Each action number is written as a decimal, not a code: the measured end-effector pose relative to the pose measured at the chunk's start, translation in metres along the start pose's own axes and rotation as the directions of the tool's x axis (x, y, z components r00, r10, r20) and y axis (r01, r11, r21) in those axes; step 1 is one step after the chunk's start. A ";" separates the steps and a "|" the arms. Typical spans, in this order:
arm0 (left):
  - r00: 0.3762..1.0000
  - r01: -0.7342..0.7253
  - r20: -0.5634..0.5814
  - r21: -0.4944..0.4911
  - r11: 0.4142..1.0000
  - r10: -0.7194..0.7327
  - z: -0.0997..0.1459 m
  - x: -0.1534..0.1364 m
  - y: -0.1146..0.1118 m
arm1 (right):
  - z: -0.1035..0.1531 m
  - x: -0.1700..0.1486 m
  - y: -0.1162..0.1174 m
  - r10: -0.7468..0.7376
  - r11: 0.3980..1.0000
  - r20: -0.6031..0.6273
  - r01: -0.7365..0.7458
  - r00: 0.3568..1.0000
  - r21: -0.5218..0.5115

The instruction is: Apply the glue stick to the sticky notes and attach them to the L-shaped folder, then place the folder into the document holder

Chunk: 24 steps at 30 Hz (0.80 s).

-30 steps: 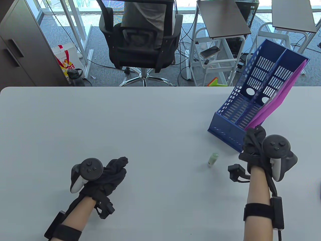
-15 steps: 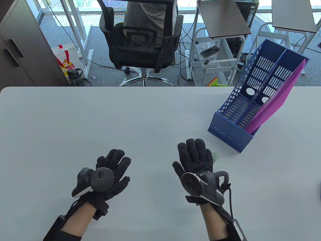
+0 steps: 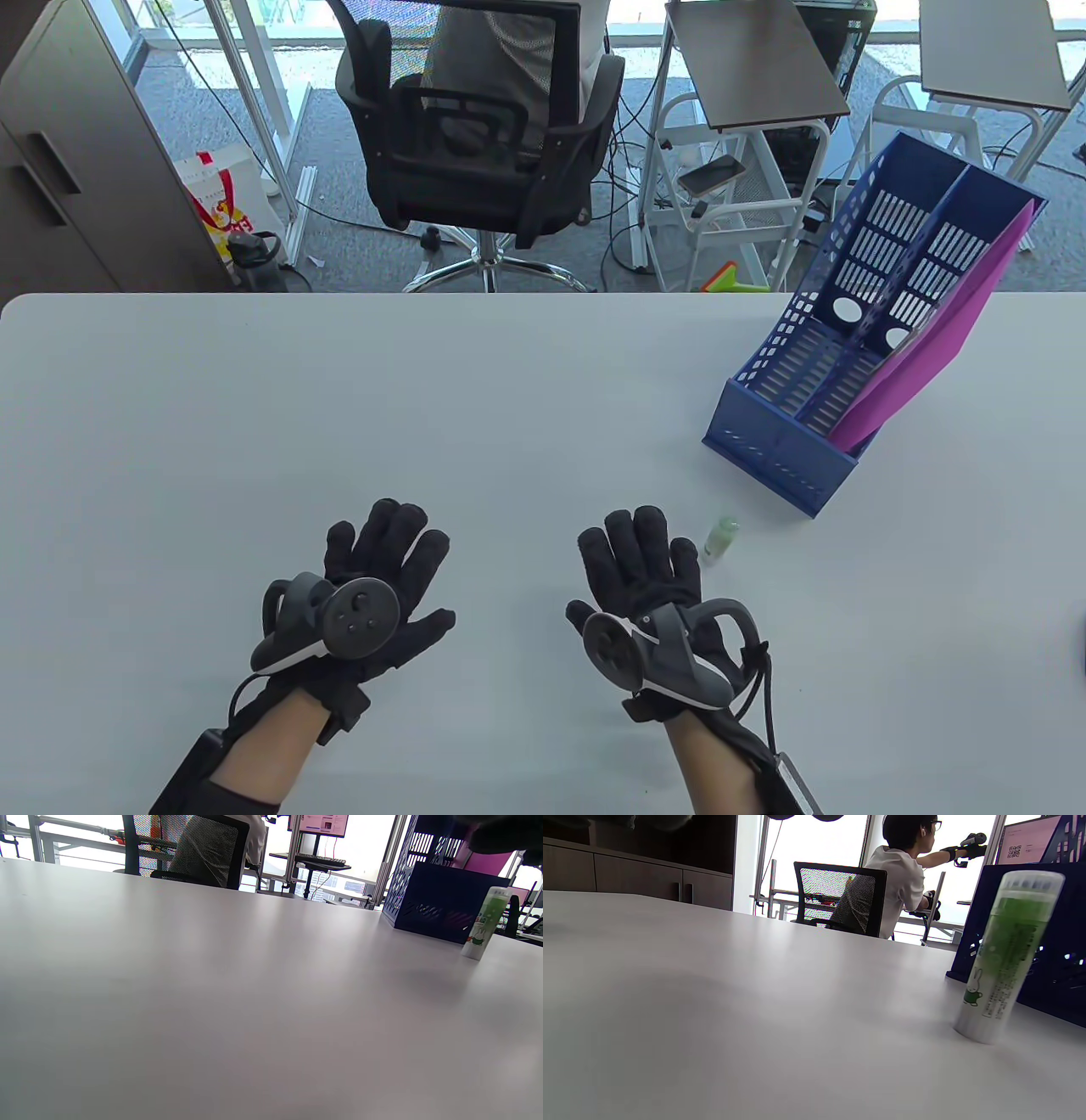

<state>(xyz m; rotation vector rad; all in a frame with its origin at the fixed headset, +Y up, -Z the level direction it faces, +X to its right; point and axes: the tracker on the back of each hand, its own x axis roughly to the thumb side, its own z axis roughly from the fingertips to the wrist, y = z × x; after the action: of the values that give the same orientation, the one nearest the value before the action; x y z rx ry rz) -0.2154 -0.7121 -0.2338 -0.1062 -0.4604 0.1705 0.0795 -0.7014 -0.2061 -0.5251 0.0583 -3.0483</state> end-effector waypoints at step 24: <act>0.997 0.058 -0.040 -0.064 0.996 -0.061 -0.005 -0.005 -0.008 | -0.006 -0.007 0.012 -0.025 0.999 -0.019 0.026 1.000 0.028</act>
<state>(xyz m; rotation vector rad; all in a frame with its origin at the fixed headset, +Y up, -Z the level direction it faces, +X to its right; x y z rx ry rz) -0.2162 -0.7214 -0.2397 -0.1573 -0.4262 0.0955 0.0844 -0.7127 -0.2146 -0.5000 0.0088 -3.0741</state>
